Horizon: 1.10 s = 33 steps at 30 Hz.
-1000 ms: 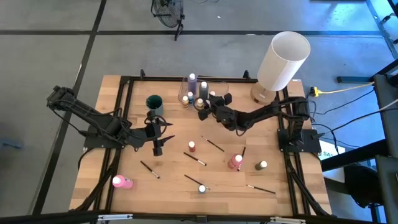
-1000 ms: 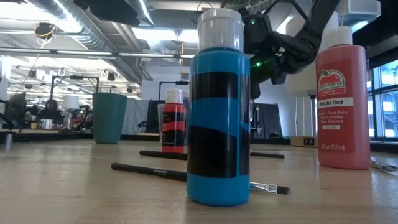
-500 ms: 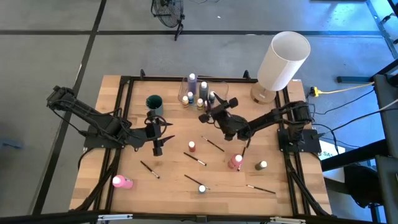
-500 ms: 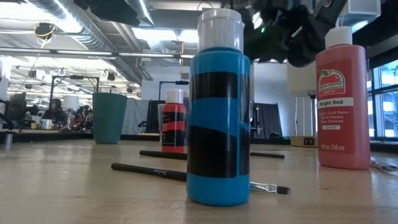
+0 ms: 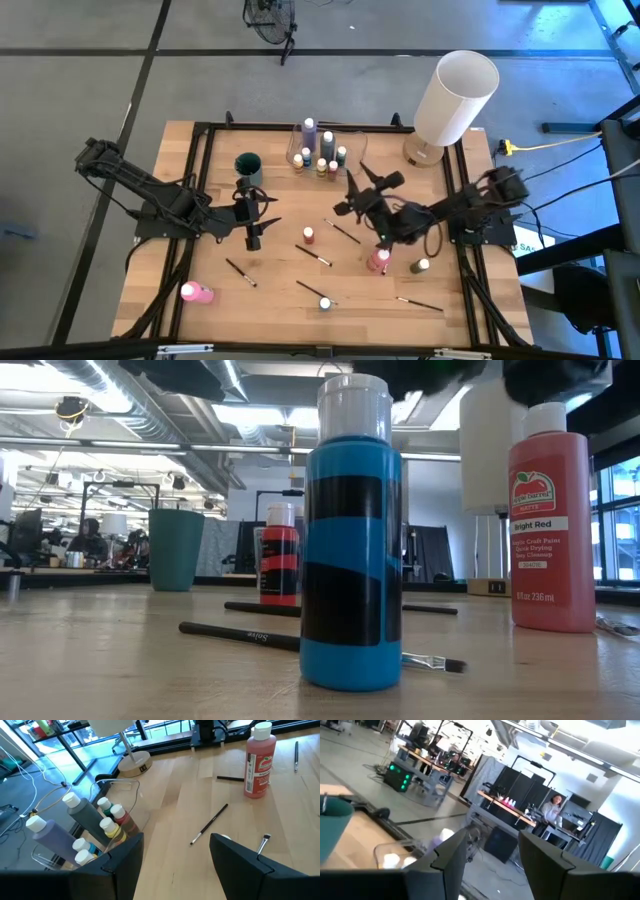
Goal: Pick & Place Paint Supplies
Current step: Put the silver paint brush into the green cup
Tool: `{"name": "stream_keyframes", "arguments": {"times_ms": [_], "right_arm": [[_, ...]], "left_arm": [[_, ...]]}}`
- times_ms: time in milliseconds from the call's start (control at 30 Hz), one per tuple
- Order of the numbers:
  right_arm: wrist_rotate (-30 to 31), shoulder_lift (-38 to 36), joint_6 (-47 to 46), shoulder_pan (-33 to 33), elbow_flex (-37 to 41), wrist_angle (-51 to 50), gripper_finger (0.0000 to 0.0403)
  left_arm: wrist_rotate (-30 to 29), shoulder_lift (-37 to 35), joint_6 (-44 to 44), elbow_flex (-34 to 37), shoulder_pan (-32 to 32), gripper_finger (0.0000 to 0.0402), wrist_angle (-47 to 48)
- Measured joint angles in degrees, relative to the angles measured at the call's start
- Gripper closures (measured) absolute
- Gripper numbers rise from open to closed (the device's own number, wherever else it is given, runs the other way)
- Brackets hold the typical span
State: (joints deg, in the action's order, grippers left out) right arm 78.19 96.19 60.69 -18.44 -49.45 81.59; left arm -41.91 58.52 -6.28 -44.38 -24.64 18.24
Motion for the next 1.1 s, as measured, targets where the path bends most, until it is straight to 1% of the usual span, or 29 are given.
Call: {"name": "stream_keyframes", "arguments": {"times_ms": [167,300,400,533,667,700,733,767,800,900,933,967,1000,1100], "right_arm": [[2.9,-9.9,-0.4,-1.8,0.0,-16.8,0.0222],[4.8,-18.4,-4.3,-3.2,0.0,-32.4,0.0222],[5.2,-23.3,-7.8,-4.7,0.0,-43.9,0.0222],[6.4,-28.2,-18.9,-6.0,0.0,-56.3,0.0223],[4.9,-32.7,-31.8,-7.8,0.0,-70.5,0.0223],[3.1,-34.0,-35.6,-8.2,0.0,-74.4,0.0223],[-0.4,-35.5,-39.8,-8.5,0.0,-78.7,0.0223],[-5.9,-37.2,-44.3,-8.6,0.0,-83.7,0.0223],[-13.5,-39.0,-49.4,-8.5,0.0,-88.9,0.0223],[-39.4,-44.2,-63.7,-5.6,0.0,-102.2,0.0223],[-45.7,-45.2,-66.2,-4.3,0.0,-105.4,0.0223],[-49.7,-45.9,-68.0,-3.4,0.0,-108.4,0.0223],[-52.2,-46.3,-69.5,-2.9,0.0,-110.8,0.0223],[-55.4,-46.8,-71.2,-2.4,0.0,-114.7,0.0223]], "left_arm": [[0.0,0.0,0.0,0.0,0.0,0.0178,0.0],[0.0,0.0,0.0,0.0,0.0,0.0178,0.0],[0.0,0.0,0.0,0.0,0.0,0.0178,0.0],[0.4,0.0,0.0,0.0,0.0,0.0178,1.1],[0.5,0.0,-0.5,0.0,0.0,0.0178,2.0],[0.5,0.0,-0.5,0.0,0.0,0.0178,2.0],[0.5,0.0,-0.5,0.0,0.0,0.0178,2.0],[0.5,0.0,-0.5,0.0,0.0,0.0178,2.0],[0.5,0.0,-0.5,0.0,0.0,0.0178,2.0],[0.6,0.0,-0.5,0.0,0.0,0.0178,2.0],[0.6,0.0,-0.5,0.0,0.0,0.0178,2.0],[0.5,0.0,-0.5,0.0,0.0,0.0178,2.0],[0.5,0.0,-0.5,0.0,0.0,0.0178,2.0],[0.5,0.0,-0.5,0.0,0.0,0.0178,2.0]]}}
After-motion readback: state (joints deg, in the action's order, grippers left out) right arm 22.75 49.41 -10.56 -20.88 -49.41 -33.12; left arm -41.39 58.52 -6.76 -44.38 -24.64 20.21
